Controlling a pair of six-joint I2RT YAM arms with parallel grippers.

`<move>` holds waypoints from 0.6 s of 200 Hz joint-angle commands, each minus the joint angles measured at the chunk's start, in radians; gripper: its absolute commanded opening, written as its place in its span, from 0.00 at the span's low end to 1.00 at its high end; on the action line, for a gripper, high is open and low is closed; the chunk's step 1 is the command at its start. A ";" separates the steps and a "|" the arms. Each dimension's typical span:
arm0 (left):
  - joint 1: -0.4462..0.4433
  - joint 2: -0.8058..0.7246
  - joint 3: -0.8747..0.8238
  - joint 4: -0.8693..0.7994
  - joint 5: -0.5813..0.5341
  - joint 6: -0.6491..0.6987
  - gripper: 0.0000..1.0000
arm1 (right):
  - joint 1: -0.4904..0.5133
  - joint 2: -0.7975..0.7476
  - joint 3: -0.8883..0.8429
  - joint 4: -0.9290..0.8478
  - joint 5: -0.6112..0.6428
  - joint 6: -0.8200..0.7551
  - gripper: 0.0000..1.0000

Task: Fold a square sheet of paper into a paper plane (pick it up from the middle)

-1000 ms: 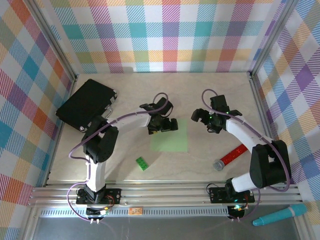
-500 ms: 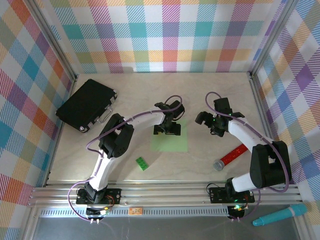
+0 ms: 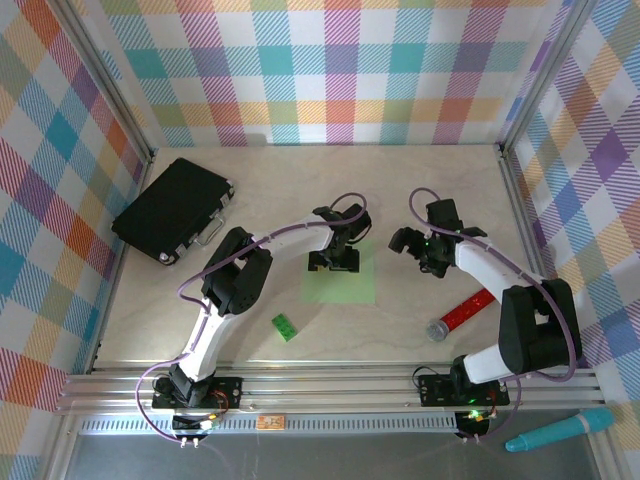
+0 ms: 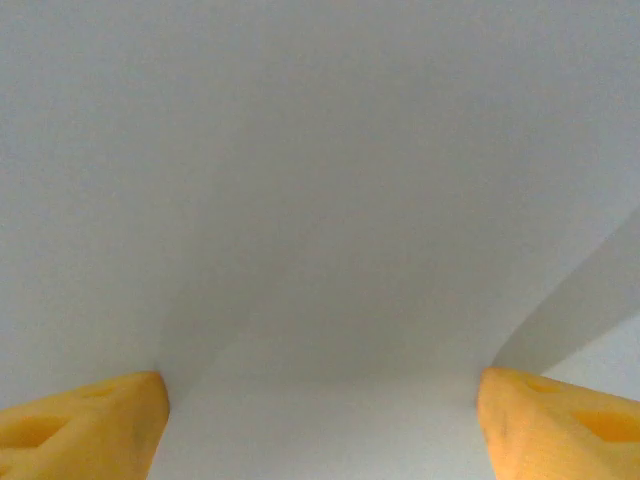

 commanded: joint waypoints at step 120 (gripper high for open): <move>-0.017 0.040 -0.029 -0.049 -0.019 -0.003 0.75 | -0.004 0.009 -0.015 0.014 -0.022 0.017 0.99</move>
